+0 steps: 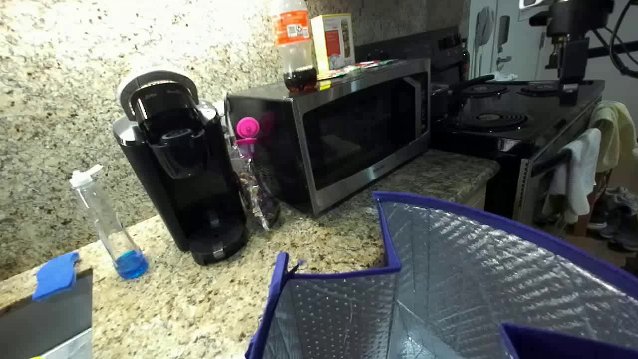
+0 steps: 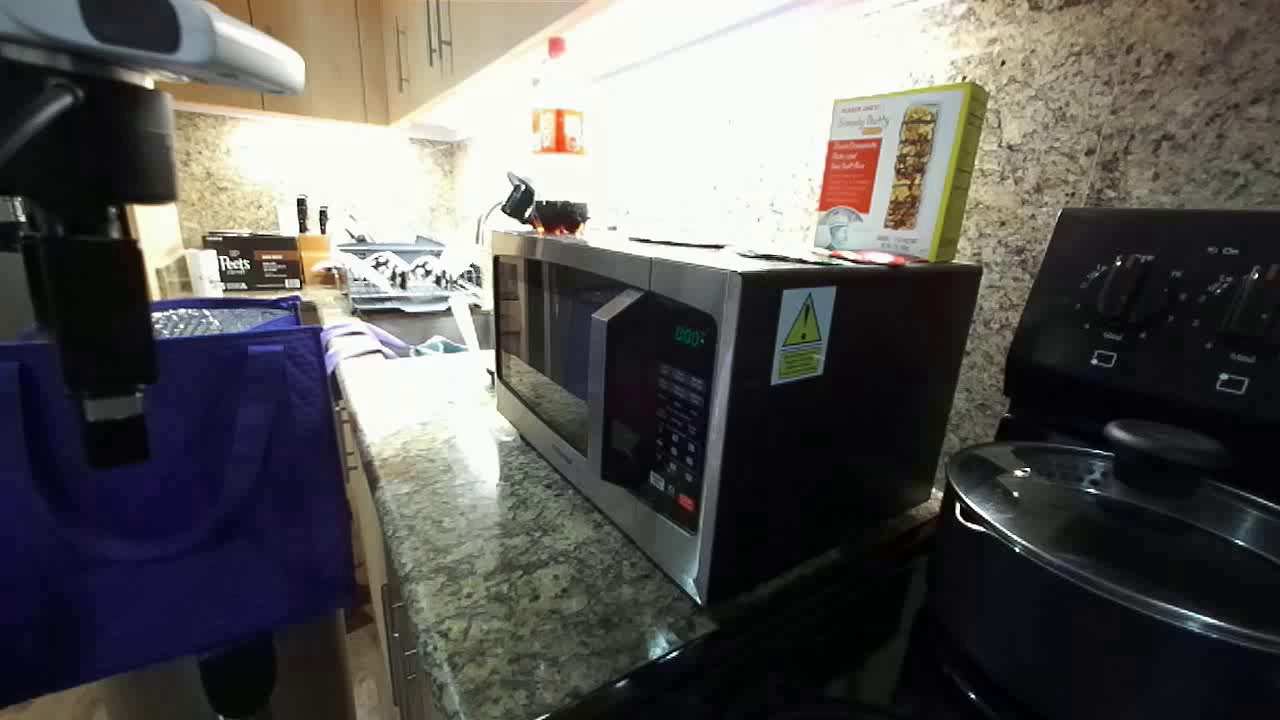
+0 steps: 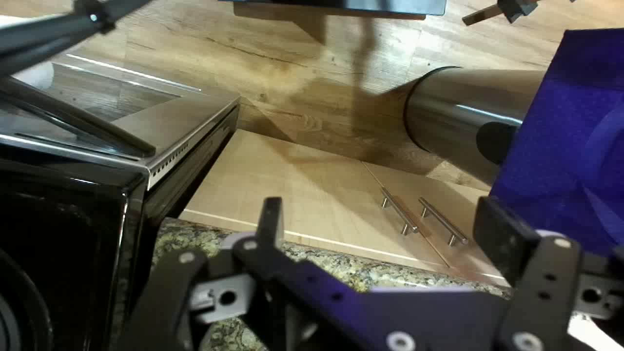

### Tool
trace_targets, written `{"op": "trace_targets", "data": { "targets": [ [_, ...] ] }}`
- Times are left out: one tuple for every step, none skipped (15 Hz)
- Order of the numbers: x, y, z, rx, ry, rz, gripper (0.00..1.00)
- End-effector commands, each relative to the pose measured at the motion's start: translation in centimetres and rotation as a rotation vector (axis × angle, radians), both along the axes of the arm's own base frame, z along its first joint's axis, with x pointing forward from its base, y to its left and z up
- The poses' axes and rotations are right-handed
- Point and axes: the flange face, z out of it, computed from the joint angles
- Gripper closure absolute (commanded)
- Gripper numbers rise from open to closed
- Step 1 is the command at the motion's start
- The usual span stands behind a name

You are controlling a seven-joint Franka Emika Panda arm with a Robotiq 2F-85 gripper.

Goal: Put the coca-cola bottle in the bag

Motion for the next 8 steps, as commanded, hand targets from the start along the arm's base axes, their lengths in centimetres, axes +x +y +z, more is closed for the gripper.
{"op": "trace_targets", "data": {
  "targets": [
    [0.0,0.0,0.0,0.000,0.001,0.000,0.00],
    [0.1,-0.3,0.7,-0.010,-0.010,0.008,0.00],
    [0.2,-0.5,1.2,-0.012,-0.021,0.010,0.00],
    [0.4,-0.6,2.2,-0.024,-0.036,0.024,0.00],
    [0.8,-0.7,3.2,-0.040,-0.048,0.041,0.00],
    [1.3,-0.8,4.4,-0.054,-0.070,0.065,0.00],
    [2.1,-0.8,5.7,-0.060,-0.097,0.102,0.00],
    [3.0,-0.7,7.1,-0.067,-0.119,0.136,0.00]
  ]
}}
